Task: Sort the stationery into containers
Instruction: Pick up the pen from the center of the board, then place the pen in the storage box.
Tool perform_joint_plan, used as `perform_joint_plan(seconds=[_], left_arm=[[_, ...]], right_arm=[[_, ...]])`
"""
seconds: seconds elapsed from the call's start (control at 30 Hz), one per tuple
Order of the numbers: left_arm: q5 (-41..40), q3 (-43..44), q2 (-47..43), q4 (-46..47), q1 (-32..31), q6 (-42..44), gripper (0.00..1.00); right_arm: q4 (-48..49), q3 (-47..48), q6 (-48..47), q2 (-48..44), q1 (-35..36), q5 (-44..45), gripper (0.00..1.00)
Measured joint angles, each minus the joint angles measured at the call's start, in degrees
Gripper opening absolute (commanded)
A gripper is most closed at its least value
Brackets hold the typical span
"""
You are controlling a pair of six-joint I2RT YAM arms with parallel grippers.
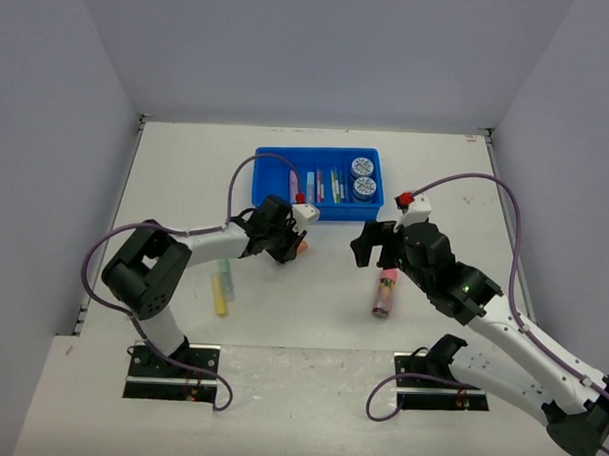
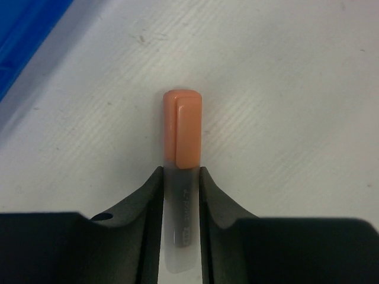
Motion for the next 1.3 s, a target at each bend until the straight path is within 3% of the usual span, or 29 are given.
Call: perform_joint_plan(seconds=[0.2, 0.4, 0.57, 0.7, 0.87, 1.0, 1.03, 1.13, 1.3], left_arm=[[1.9, 0.5, -11.2, -2.8, -1.9, -2.8, 0.0], [-10.9, 13.7, -14.1, -2.9, -1.8, -9.3, 0.0], [-18.1, 34.8, -1.0, -3.7, 0.6, -15.1, 0.0], [-21.4, 44.1, 10.2, -3.9, 4.4, -19.0, 0.0], [-23.6, 46.1, 19.6, -6.3, 6.8, -23.9, 0.0], [-23.0, 43.4, 20.3, -6.1, 6.7, -27.0, 0.01], [-22.8, 43.1, 20.3, -5.8, 6.7, -27.5, 0.07], [-22.2, 42.3, 20.2, -4.6, 6.4, -28.8, 0.37], [-21.7, 40.0, 19.9, -3.0, 6.4, -30.3, 0.53]], right_arm=[[0.0, 0.0, 0.0, -0.1, -0.8, 0.1, 0.99], [0.0, -0.7, 1.4, -2.5, -3.8, 1.8, 0.99], [0.0, -0.9, 1.9, -3.6, -5.1, 2.1, 0.99], [0.0, -1.1, 2.0, -3.3, -5.3, 2.0, 0.99], [0.0, -1.1, 2.0, -2.5, -5.5, 2.0, 0.99], [0.2, -1.1, 2.0, -1.0, -5.6, 1.7, 0.99], [0.2, -1.1, 2.0, -0.7, -5.6, 1.5, 0.99], [0.3, -1.1, 2.0, -0.1, -5.6, 1.4, 0.99], [0.3, -1.1, 2.0, -0.1, -5.6, 1.4, 0.99]])
